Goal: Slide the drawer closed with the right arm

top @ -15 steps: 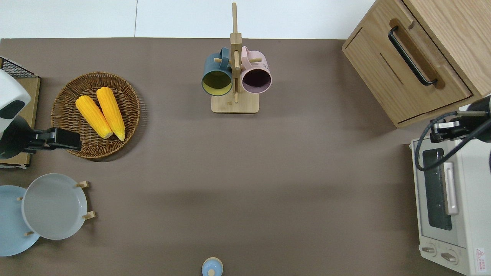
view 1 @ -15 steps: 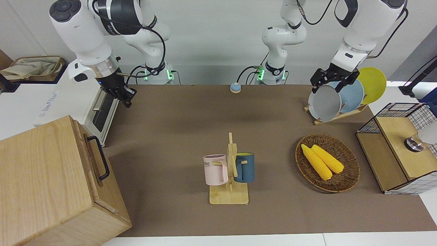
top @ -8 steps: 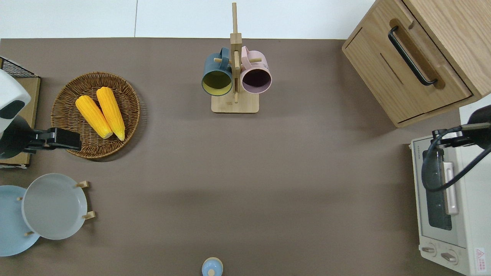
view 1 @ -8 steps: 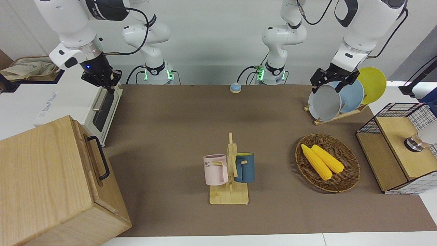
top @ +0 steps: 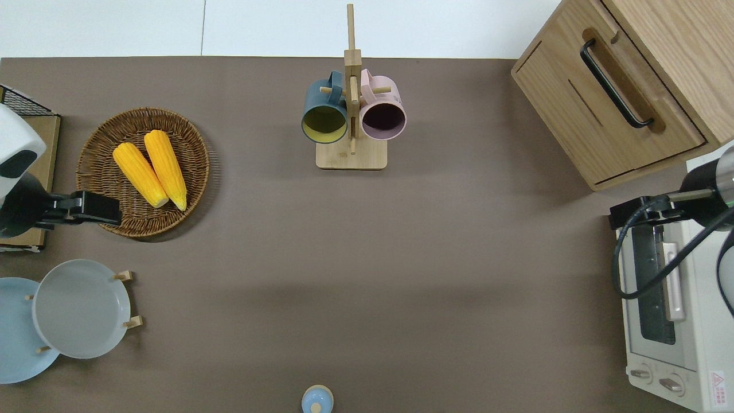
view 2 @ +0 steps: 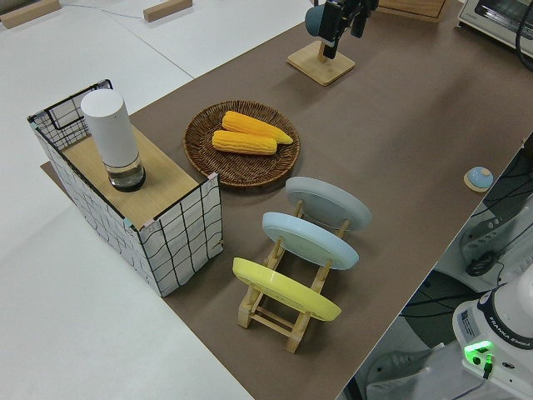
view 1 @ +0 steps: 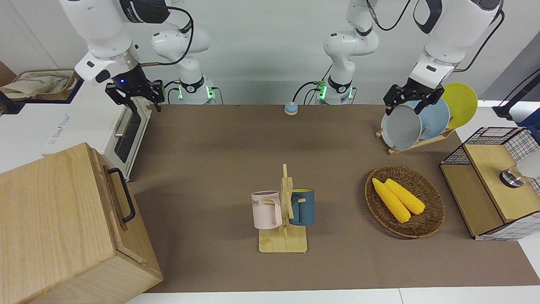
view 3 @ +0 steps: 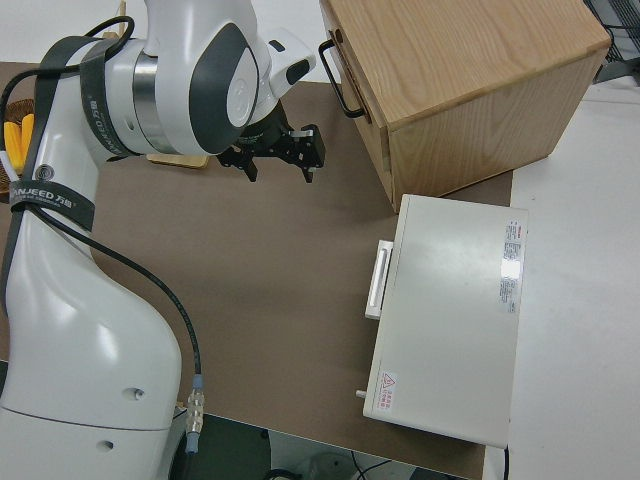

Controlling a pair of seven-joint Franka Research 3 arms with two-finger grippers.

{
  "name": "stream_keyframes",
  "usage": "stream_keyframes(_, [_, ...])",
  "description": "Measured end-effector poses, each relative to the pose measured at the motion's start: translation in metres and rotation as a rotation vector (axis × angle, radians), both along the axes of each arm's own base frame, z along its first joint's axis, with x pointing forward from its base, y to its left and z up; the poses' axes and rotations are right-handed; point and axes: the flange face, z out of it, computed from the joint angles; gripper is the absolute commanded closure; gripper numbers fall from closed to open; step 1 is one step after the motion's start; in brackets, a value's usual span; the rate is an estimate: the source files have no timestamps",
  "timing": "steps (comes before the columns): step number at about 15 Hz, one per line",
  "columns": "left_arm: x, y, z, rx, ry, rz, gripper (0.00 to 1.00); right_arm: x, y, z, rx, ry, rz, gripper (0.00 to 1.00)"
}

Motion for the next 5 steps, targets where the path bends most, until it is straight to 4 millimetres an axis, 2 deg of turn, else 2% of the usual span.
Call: stream_keyframes(5, [0.0000,0.0000,0.0000,0.000,0.000,0.000,0.00,0.0020,0.0074,0.0038,-0.001,-0.017,0.013,0.015])
